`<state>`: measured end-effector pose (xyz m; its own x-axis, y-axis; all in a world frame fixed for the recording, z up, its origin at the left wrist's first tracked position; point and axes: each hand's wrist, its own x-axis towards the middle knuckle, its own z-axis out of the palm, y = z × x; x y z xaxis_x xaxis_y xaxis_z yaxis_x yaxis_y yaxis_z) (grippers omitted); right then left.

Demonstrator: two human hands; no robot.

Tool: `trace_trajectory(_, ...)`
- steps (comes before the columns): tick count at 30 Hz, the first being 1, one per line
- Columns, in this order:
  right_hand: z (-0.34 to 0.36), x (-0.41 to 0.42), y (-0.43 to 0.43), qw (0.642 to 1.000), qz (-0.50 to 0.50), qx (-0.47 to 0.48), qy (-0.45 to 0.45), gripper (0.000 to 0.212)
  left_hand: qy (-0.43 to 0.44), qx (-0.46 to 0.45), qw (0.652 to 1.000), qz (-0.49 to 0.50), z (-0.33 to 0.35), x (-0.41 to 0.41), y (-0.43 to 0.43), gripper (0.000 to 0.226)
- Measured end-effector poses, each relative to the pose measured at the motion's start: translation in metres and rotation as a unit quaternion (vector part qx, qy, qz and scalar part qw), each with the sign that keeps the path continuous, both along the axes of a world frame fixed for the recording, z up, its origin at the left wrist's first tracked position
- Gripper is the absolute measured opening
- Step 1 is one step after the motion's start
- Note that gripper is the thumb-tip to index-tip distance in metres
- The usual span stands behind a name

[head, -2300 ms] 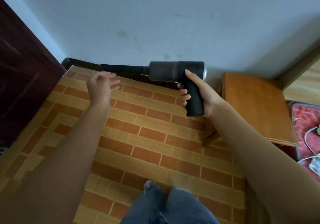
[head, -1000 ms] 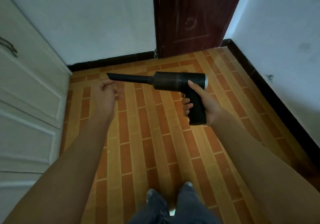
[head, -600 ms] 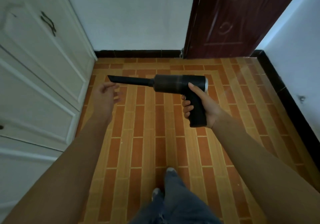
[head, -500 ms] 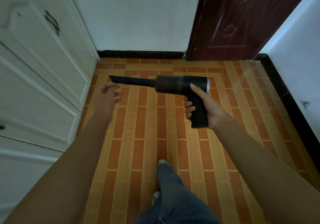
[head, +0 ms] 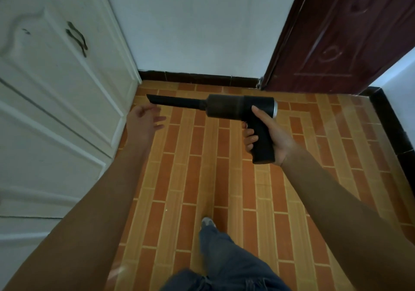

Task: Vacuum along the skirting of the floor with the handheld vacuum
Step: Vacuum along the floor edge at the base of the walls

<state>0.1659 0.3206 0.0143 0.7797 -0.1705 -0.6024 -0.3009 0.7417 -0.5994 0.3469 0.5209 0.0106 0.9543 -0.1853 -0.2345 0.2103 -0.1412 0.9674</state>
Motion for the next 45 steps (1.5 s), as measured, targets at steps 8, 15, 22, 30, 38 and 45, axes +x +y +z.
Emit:
trace_trajectory(8, 0.003, 0.097, -0.049, 1.0, 0.013, 0.007, 0.005, 0.036, 0.013, -0.008, 1.0, 0.007, -0.009, 0.102, -0.043, 0.025)
trace_trajectory(15, 0.003, 0.192, -0.078, 1.0, 0.004, 0.002, 0.006, 0.037, 0.015, -0.02, 1.0, 0.001, -0.012, 0.2, -0.079, 0.034)
trace_trajectory(22, 0.002, 0.295, -0.101, 0.999, -0.04, 0.004, 0.013, 0.038, 0.018, -0.016, 0.999, -0.039, -0.014, 0.32, -0.119, 0.032)
trace_trajectory(30, 0.0, 0.389, -0.131, 0.997, -0.078, 0.016, 0.006, 0.037, 0.018, 0.01, 0.997, -0.078, -0.016, 0.426, -0.167, 0.033)
trace_trajectory(38, -0.016, 0.479, -0.187, 0.998, -0.064, 0.013, 0.015, 0.039, 0.014, 0.013, 0.996, -0.081, -0.033, 0.516, -0.215, 0.037)
trace_trajectory(45, -0.026, 0.561, -0.252, 0.999, -0.042, 0.012, 0.022, 0.039, 0.014, 0.03, 0.998, -0.062, -0.039, 0.592, -0.273, 0.036)
